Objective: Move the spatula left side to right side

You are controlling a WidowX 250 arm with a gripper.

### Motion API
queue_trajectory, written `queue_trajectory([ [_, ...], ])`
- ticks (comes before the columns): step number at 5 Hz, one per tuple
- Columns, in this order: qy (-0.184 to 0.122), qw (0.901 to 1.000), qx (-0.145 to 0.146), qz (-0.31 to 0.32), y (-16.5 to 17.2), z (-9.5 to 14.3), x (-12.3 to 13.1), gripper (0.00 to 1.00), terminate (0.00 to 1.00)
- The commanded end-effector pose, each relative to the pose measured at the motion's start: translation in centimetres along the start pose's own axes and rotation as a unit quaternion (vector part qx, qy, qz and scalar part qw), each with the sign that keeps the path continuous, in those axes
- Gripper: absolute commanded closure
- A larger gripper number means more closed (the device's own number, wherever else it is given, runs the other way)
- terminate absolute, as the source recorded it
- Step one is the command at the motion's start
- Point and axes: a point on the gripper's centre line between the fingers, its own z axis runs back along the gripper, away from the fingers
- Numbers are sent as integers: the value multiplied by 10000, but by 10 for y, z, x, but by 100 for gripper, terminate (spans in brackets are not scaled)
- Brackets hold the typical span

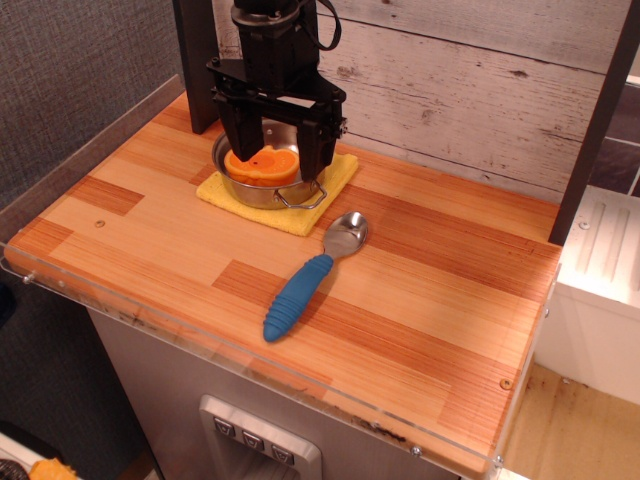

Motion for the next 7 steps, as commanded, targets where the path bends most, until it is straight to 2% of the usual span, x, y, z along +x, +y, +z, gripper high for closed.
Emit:
queue_trajectory([
  [1,0,10000,0,0,0,0,0,0,0],
  [2,65,10000,-8,-71,-7,-7,-10,0,0],
  [4,342,9994,-113,7,-34,-44,-33,0,0],
  [6,477,9985,1,-282,-56,-71,-40,0,0],
  [7,485,9985,9,-233,-55,-75,-41,100,0],
])
